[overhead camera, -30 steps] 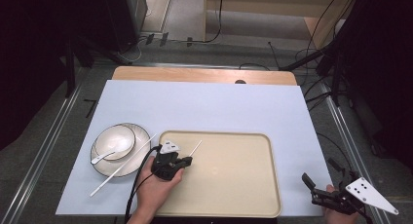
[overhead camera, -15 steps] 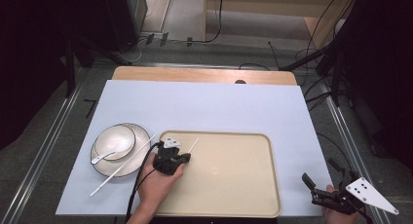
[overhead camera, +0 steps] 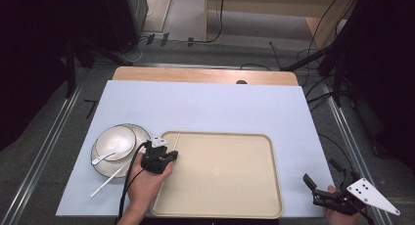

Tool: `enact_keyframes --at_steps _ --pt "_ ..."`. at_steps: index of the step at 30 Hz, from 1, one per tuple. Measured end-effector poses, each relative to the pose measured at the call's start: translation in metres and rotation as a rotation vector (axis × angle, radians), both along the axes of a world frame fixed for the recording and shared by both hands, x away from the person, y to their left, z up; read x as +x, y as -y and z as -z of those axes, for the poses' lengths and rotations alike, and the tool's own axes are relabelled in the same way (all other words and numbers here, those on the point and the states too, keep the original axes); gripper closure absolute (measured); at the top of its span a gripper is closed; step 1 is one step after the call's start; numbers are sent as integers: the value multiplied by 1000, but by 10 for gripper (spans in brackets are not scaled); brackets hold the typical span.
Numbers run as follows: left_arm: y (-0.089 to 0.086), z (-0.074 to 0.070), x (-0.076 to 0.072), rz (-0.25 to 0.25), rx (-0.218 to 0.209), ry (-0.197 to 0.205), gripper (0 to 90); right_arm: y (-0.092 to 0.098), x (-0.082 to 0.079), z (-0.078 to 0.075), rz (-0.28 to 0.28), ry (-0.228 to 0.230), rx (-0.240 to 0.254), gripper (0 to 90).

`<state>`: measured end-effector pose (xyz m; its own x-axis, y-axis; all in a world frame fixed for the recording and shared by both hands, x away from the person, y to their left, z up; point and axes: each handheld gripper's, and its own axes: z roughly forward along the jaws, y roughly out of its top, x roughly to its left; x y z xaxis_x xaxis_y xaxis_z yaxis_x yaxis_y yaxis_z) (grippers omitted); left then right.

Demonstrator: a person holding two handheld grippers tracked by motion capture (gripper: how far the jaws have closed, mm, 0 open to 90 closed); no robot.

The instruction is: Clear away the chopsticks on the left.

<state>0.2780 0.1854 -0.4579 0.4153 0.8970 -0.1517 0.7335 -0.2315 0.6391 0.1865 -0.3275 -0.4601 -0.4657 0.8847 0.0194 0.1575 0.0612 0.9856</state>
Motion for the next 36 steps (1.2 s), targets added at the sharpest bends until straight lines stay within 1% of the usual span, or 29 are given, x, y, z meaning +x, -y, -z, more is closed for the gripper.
enact_keyframes --at_steps 2,4,7,9,12,13,14,16,17,18,19,20,22,23,26,28,29,31,34,36 --pt "-6 0 -2 -14 -5 2 900 0 0 0 1 1 -2 2" --pt "-10 1 -3 -20 -22 -1 900 0 0 0 0 2 -1 2" --pt "-15 1 -6 -28 -18 4 900 -1 0 0 0 -2 -2 2" --pt "-18 1 -7 -37 -23 3 900 -1 0 0 -1 -3 -4 2" --pt "-22 1 -9 -34 -30 4 900 -1 0 0 0 -1 -5 2" --pt "-22 1 -10 -31 -36 4 900 0 0 0 1 -3 -4 2" --pt "-22 2 -12 -27 -31 16 900 0 0 0 1 -2 -3 2" --pt "-22 2 -13 -22 -36 19 900 0 0 1 2 0 -5 2" --pt "-24 3 -13 -23 -51 22 900 0 0 1 2 -2 -6 2" --pt "-24 3 -13 -23 -51 22 900 0 0 0 3 -3 -7 2" --pt "-25 3 -12 -16 -68 15 900 0 0 0 3 -4 -6 2" --pt "-27 3 -12 -6 -73 18 900 0 0 0 2 -4 -9 2" --pt "-27 2 -12 -4 -67 19 900 -1 0 0 -1 -5 -11 2" --pt "-27 0 -14 6 -63 25 900 -1 1 0 -3 -4 -17 2" --pt "-30 -4 -17 14 -83 48 855 -1 0 0 -3 -3 -20 2" --pt "-32 -7 -19 23 -73 69 827 -1 0 0 -2 -1 -19 2" --pt "-34 -8 -20 24 -69 73 812 -1 0 0 -3 0 -19 2" --pt "-37 -11 -23 33 -86 78 798 -1 0 0 -2 -3 -19 2" --pt "-40 -16 -29 43 -84 85 792 0 0 0 1 1 -19 2" --pt "-44 -18 -34 64 -91 92 796 0 -1 0 2 2 -23 2"
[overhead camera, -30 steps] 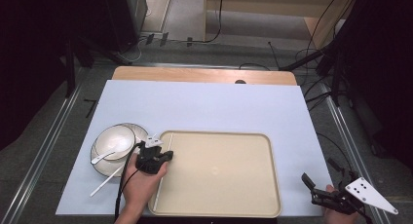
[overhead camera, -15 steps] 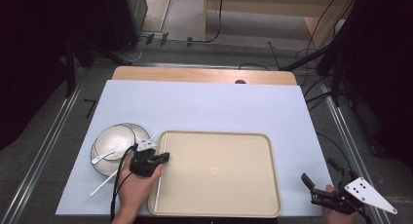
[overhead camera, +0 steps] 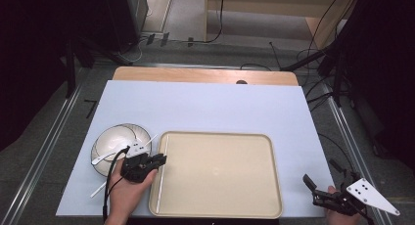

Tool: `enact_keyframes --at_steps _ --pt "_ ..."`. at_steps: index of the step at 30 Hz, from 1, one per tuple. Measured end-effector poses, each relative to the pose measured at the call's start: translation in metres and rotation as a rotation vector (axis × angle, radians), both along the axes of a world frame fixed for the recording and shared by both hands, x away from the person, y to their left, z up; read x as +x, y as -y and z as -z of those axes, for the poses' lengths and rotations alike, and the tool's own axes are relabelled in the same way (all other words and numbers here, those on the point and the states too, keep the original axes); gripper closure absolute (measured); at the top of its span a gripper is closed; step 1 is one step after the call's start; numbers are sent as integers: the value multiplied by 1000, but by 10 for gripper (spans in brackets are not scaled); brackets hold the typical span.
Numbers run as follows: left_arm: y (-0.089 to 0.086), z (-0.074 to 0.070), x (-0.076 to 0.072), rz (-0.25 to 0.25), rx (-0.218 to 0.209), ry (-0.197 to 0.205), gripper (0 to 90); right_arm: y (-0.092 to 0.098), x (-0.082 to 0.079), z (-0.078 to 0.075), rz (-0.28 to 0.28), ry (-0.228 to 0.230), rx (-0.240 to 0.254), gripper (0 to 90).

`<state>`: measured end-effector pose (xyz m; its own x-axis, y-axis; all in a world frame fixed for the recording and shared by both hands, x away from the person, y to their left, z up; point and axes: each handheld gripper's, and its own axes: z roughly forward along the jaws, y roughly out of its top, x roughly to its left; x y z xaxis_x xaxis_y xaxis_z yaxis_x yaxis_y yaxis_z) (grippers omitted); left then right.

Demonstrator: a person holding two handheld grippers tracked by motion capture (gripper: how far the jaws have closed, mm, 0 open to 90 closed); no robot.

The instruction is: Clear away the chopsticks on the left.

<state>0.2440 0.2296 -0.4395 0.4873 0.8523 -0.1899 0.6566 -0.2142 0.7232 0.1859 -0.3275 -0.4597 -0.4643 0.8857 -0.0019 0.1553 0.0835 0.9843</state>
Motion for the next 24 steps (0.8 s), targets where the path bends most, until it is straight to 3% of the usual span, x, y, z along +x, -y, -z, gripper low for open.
enact_keyframes --at_steps 6,12,24 --pt "-12 -6 -10 19 11 4 796 0 -1 -1 -1 -1 2 2" --pt "-32 -12 -19 36 50 6 780 1 -1 -1 4 3 4 2" --pt "-72 -21 -34 -7 64 2 782 1 -1 -1 5 6 4 2"
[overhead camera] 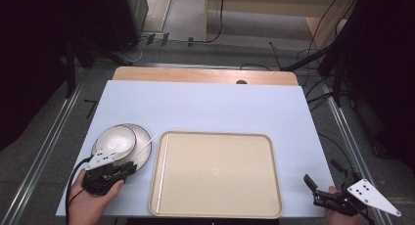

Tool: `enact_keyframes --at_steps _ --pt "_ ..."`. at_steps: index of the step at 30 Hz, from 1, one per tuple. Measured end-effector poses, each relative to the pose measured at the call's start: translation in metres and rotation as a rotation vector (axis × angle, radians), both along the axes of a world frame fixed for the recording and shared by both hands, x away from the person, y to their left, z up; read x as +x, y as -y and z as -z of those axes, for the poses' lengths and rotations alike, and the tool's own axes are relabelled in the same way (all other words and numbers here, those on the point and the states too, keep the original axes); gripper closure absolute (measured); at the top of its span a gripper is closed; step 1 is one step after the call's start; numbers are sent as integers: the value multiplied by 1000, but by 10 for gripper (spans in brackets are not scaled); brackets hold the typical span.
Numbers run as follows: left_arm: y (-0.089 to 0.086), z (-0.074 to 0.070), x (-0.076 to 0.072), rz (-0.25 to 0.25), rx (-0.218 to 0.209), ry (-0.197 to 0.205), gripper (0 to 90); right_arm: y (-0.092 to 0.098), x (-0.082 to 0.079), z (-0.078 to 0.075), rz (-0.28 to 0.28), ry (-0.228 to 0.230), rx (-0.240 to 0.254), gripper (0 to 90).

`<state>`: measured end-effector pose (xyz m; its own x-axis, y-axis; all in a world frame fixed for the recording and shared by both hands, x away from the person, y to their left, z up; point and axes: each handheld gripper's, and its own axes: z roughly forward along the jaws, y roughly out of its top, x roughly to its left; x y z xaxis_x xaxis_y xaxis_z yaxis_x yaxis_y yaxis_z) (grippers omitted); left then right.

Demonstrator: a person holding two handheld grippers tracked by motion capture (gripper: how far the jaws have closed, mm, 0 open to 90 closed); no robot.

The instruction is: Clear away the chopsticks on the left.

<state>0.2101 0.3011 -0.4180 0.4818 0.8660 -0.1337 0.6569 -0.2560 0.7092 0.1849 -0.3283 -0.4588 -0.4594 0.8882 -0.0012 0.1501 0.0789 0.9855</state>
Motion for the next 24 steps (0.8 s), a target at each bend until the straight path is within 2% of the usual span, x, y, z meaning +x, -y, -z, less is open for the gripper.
enact_keyframes --at_steps 3,11,17,24 --pt "-14 0 -3 -16 -8 -15 784 0 0 0 -1 -4 1 2" --pt "-29 0 -6 -39 13 -28 776 -1 0 0 -2 -5 1 2" --pt "-32 1 -5 -56 25 -33 769 -1 0 0 -5 -4 -3 2" --pt "-30 10 -1 -61 57 -61 758 -1 0 0 -5 -4 -2 2"
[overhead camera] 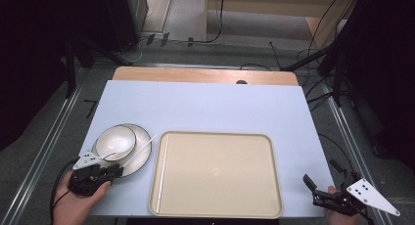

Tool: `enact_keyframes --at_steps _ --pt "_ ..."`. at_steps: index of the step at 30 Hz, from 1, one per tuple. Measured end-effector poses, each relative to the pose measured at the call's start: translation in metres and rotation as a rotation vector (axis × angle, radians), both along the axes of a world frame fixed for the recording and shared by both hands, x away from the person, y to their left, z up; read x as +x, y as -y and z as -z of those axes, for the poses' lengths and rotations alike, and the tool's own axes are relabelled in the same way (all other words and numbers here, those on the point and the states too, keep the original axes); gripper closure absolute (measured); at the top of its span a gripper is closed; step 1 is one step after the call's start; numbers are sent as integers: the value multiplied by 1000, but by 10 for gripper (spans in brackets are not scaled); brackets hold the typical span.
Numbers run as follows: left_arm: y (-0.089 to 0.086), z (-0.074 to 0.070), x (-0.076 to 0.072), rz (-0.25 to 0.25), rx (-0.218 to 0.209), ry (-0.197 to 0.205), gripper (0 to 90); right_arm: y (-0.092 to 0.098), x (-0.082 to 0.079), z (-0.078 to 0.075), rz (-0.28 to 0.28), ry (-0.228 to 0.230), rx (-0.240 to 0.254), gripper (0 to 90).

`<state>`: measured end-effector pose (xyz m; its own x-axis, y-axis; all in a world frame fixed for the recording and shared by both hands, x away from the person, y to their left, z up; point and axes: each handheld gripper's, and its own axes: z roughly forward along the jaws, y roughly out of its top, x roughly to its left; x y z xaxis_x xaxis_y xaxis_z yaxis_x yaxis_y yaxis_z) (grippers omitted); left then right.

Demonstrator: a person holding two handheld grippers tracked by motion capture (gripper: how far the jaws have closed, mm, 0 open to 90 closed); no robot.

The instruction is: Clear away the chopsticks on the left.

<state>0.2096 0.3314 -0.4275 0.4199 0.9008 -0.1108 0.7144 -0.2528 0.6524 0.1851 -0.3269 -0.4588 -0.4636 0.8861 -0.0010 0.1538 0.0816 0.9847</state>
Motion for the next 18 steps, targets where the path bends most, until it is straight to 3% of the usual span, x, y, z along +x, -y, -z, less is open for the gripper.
enact_keyframes --at_steps 5,18 --pt "2 4 2 -2 25 -14 767 0 0 0 -1 2 -3 2" --pt "4 3 3 34 -5 -27 855 -1 1 0 -4 -1 -5 2"
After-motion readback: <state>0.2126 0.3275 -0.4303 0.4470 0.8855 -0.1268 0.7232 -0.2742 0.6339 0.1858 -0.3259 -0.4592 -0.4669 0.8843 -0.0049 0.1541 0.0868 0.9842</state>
